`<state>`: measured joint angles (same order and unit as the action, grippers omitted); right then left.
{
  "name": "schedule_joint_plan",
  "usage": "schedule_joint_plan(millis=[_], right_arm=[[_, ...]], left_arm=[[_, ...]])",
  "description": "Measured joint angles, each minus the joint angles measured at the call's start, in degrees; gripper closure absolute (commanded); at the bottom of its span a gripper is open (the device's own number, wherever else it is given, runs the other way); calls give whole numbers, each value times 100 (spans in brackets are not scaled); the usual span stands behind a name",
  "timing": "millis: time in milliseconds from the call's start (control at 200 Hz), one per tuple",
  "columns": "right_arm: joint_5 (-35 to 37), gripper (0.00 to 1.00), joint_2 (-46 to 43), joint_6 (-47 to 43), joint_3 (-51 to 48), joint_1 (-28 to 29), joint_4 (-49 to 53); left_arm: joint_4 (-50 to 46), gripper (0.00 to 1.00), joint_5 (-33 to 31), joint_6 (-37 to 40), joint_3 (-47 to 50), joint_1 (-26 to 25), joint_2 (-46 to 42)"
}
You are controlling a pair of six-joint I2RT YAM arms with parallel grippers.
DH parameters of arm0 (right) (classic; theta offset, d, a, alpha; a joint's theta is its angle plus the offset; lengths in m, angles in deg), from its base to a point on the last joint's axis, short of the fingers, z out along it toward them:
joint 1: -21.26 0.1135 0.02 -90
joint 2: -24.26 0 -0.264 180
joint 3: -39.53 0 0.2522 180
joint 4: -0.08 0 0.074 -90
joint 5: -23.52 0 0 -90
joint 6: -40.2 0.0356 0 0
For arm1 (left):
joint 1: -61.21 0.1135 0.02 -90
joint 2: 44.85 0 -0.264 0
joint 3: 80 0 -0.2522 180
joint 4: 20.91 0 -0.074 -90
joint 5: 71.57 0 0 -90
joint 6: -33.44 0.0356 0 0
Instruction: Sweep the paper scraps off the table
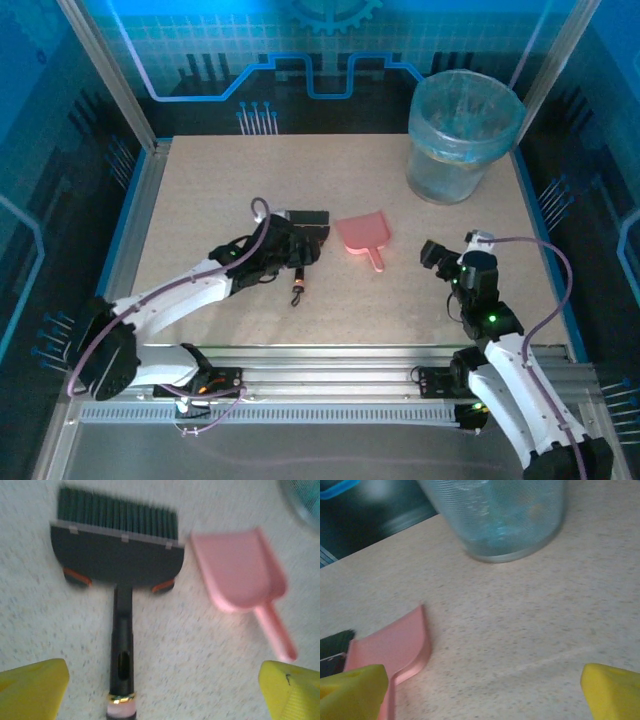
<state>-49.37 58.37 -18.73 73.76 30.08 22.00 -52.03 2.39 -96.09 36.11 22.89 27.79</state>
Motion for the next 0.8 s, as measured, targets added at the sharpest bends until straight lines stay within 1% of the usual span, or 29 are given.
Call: schedule_joint_plan(millis=[75,205,305,380,475,520,600,675,800], right_arm=[[79,0,127,26,-2,-181,13],[400,0,566,-31,-2,-299,-146],[525,0,1040,-291,-2,-452,-485],[448,0,1445,-654,-2,-625,-918],[308,0,1906,-1154,46,-763,-1294],[275,0,2124,-1401,92,-778,-1429],[254,0,2476,-1788,184,-778,-1672],[232,0,2804,-2074,269,-787,-1851],[98,0,3241,-2297,289,-898,-2151]], left_arm=[[-120,1,-461,-160,-262,-4,-216],[-387,1,-1314,-389,-772,-4,-317],[-426,1,-1779,-337,-1058,28,-293],[-413,1,-2028,-186,-1241,184,-210],[-251,1,-2315,66,-1257,623,-160],[61,1,-2520,264,-1108,857,-168],[868,1,-2887,791,-557,1255,-201],[1491,1,-3005,1152,76,1628,-199],[1908,1,-3018,1318,881,2673,-17]])
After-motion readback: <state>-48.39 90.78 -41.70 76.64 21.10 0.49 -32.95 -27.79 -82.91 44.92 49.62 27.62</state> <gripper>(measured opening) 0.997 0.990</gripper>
